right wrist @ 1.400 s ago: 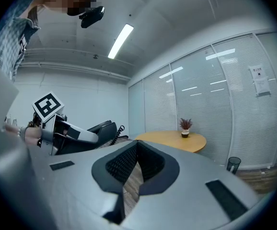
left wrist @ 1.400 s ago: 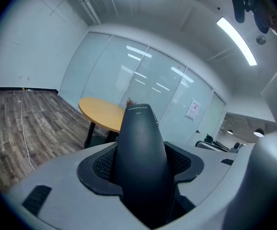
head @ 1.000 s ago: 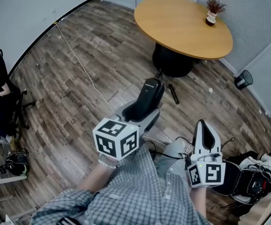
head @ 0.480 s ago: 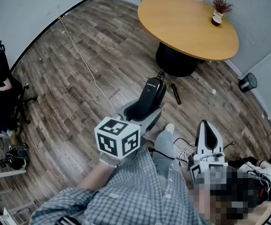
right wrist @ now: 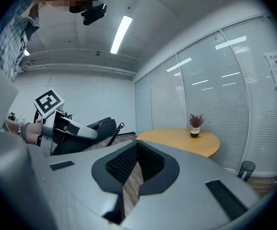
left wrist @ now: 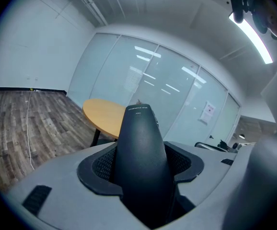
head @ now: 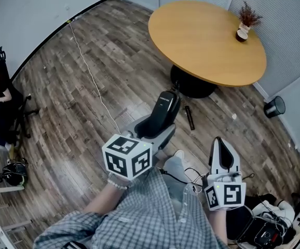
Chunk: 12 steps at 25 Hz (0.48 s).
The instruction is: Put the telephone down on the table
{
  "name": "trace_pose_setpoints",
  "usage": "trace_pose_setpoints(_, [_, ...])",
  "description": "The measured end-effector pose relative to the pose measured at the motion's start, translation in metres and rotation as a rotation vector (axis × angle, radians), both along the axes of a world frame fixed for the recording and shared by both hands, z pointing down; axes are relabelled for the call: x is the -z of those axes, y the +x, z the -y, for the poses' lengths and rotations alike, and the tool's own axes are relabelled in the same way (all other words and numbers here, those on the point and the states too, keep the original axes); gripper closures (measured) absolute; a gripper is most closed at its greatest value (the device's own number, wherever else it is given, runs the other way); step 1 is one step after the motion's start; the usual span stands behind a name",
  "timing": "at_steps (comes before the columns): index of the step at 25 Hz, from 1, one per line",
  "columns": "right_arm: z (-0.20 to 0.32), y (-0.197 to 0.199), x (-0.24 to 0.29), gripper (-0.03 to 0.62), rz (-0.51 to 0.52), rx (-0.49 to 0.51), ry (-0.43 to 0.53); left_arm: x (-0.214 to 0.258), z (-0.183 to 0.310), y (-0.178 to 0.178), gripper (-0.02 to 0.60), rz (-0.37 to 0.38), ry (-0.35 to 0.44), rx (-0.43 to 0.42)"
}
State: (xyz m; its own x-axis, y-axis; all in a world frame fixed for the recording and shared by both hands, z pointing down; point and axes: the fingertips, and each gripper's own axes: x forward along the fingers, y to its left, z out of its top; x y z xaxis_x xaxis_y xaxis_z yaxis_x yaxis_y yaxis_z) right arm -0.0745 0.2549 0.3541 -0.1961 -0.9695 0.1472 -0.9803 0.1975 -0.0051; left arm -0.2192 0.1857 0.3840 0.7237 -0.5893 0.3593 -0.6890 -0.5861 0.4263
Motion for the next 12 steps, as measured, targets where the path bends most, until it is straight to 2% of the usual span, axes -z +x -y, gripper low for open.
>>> trace_pose_setpoints(12, [0.1, 0.107, 0.001, 0.588, 0.003, 0.059, -0.015, 0.008, 0.091, 0.101, 0.301, -0.018, 0.002, 0.066])
